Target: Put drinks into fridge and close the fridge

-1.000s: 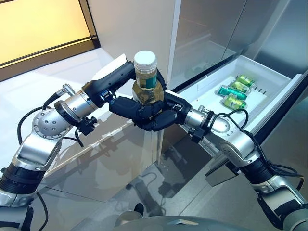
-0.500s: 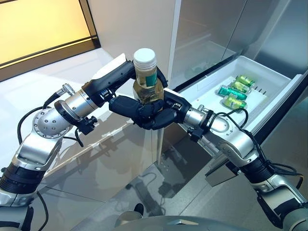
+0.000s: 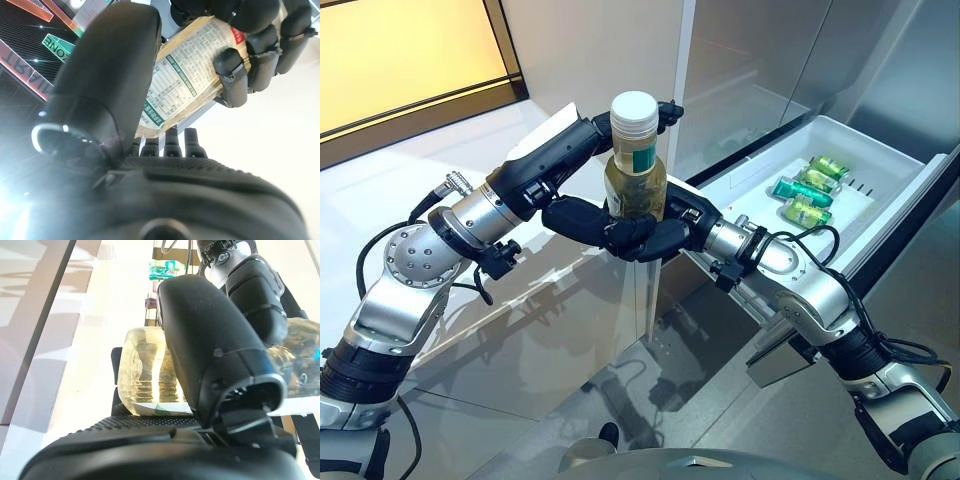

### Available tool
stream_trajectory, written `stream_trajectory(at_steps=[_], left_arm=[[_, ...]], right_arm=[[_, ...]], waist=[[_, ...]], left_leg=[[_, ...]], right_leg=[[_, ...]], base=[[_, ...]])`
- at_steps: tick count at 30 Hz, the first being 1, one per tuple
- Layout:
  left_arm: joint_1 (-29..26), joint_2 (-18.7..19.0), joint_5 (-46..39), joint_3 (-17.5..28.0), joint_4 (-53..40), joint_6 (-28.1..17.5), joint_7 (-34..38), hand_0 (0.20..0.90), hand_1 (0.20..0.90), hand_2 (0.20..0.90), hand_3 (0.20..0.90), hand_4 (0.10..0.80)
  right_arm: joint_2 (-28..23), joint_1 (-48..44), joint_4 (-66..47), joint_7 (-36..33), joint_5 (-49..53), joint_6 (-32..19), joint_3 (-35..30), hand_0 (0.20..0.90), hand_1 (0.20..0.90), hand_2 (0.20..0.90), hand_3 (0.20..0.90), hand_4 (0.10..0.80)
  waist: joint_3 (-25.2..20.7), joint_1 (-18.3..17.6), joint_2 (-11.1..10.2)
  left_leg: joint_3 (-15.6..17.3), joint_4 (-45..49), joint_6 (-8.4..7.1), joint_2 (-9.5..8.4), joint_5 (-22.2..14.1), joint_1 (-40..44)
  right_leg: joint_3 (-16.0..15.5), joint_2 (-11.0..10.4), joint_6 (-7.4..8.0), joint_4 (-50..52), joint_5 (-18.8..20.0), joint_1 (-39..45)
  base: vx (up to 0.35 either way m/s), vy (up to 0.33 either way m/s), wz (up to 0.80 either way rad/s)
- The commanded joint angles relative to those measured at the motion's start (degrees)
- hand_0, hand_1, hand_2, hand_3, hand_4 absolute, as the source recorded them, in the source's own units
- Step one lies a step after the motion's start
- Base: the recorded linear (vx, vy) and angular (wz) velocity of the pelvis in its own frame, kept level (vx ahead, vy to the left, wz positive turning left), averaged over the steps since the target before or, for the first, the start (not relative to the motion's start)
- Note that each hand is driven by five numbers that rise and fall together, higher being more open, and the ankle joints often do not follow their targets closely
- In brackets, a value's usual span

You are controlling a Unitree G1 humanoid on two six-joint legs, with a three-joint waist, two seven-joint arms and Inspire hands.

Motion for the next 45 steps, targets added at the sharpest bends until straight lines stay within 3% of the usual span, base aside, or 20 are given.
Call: stream_trajectory(at_steps=[1, 15, 20, 27, 31, 34, 41, 45], left_arm=[[-2.0, 1.2, -4.5, 10.3, -0.8, -8.1, 4.3, 0.900, 0.900, 0.900, 0.900, 0.800], [5.9, -0.1, -6.8, 17.2, 1.4, -10.8, 6.1, 0.900, 0.900, 0.900, 0.900, 0.800], [9.5, -4.9, -20.3, 18.5, 0.4, -7.8, -0.4, 0.900, 0.900, 0.900, 0.900, 0.800], [13.1, -16.9, -41.9, 15.5, -1.2, 2.2, -10.7, 0.900, 0.900, 0.900, 0.900, 0.800], [14.9, -26.2, -52.2, 10.9, -1.2, 11.0, -15.6, 0.900, 0.900, 0.900, 0.900, 0.800], [16.3, -30.4, -55.9, 7.3, -0.3, 16.3, -20.0, 0.900, 0.900, 0.900, 0.900, 0.800], [19.9, -34.1, -63.8, 0.4, 2.9, 24.8, -25.8, 0.900, 0.900, 0.900, 0.900, 0.800], [23.1, -35.2, -70.9, -2.9, 6.1, 34.3, -29.7, 0.900, 0.900, 0.900, 0.900, 0.800]], right_arm=[[-0.1, -6.9, -6.0, 0.2, 6.5, -9.6, -8.9, 0.300, 0.300, 0.300, 0.200, 0.100], [-3.4, -3.0, -9.9, 1.7, 9.2, -12.2, -16.2, 0.300, 0.300, 0.300, 0.200, 0.100], [-3.4, 1.2, -11.6, 3.2, 10.0, -13.0, -21.0, 0.300, 0.300, 0.300, 0.200, 0.100], [-1.9, 3.7, -13.0, 1.6, 7.4, -14.4, -24.2, 0.300, 0.300, 0.300, 0.200, 0.100], [-1.5, 3.8, -13.0, -1.2, 5.5, -14.7, -25.4, 0.300, 0.300, 0.300, 0.200, 0.100], [-2.3, 2.6, -12.5, -2.7, 5.7, -14.1, -26.4, 0.300, 0.300, 0.300, 0.200, 0.100], [-4.1, 1.8, -12.2, -5.1, 5.2, -14.6, -27.2, 0.300, 0.300, 0.300, 0.200, 0.100], [-5.0, 2.4, -12.2, -6.3, 5.7, -15.3, -29.0, 0.300, 0.300, 0.300, 0.200, 0.100]], waist=[[-6.6, -0.6, -0.6], [-6.6, -0.8, -0.9], [-6.5, -1.1, -1.2], [-6.3, -1.7, -1.5], [-5.9, -2.2, -1.9], [-5.7, -2.5, -2.2], [-5.0, -2.8, -2.3], [-4.7, -3.1, -2.3]], left_leg=[[2.2, 0.1, 4.29, -4.71, -3.7, 0.9], [2.3, 0.1, 4.26, -4.58, -3.8, 0.8], [2.1, 0.1, 4.31, -4.66, -3.9, 0.7], [2.0, 0.1, 4.35, -4.63, -4.0, 0.8], [2.3, 0.1, 4.43, -4.65, -4.2, 1.0], [2.5, 0.1, 4.42, -4.58, -4.3, 1.0], [3.0, 0.1, 4.36, -4.56, -4.5, 1.0], [3.4, 0.1, 4.35, -4.54, -4.6, 0.8]], right_leg=[[2.9, -0.3, 1.84, 0.7, 2.7, -1.8], [2.9, -0.2, 1.87, 0.6, 2.7, -1.9], [3.0, -0.2, 2.01, 0.6, 2.7, -2.1], [3.4, 0.0, 1.88, 0.7, 2.9, -2.3], [3.8, 0.1, 1.66, 0.7, 3.1, -2.4], [3.9, 0.2, 1.48, 0.6, 3.3, -2.5], [4.3, 0.3, 1.34, 0.5, 3.8, -2.6], [4.5, 0.3, 1.31, 0.4, 4.1, -2.9]], base=[[0.000, 0.000, 0.00], [-0.002, 0.000, 0.00], [-0.006, 0.001, 0.00], [0.000, 0.000, 0.00], [-0.008, -0.001, -0.01], [0.000, 0.000, 0.00], [0.000, 0.000, 0.00], [-0.005, 0.002, -0.02]])
